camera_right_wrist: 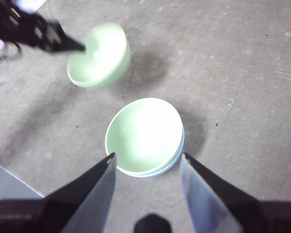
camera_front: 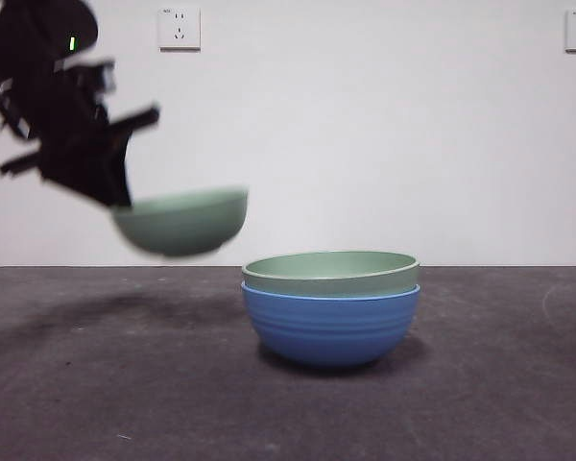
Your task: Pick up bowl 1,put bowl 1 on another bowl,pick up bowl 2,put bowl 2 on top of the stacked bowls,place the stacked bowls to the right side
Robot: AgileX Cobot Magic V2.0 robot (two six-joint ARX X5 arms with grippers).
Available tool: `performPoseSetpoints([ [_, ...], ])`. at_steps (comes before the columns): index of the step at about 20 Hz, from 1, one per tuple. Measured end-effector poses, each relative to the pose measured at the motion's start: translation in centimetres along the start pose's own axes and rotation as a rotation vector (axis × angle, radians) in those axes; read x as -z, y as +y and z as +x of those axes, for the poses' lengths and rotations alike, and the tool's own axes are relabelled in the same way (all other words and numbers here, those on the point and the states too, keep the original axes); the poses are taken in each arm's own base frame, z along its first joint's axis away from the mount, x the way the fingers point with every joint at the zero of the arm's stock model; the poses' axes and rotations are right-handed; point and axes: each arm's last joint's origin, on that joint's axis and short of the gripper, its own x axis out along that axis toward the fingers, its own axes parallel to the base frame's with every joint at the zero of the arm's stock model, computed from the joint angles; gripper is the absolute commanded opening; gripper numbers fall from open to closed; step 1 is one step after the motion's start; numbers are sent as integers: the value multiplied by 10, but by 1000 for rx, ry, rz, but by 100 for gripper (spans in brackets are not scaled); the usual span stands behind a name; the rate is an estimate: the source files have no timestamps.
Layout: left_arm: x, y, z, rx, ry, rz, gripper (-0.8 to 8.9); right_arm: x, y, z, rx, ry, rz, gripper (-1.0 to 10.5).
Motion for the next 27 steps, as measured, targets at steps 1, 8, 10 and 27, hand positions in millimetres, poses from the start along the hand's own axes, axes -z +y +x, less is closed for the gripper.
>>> performPoseSetpoints([
  [1, -6, -10, -12, 35, -11, 21, -8, 0, 0, 0, 0, 0, 0, 222],
  [8, 1, -94, -28, 188, 71, 232, -8, 0, 0, 0, 1, 1, 0, 221],
  [10, 8, -112, -23, 163, 75, 282, -9, 0, 0, 0, 1, 1, 0, 221],
  [27, 35, -138, 50, 124, 213, 359, 6, 0, 0, 0, 4, 0, 0, 221],
])
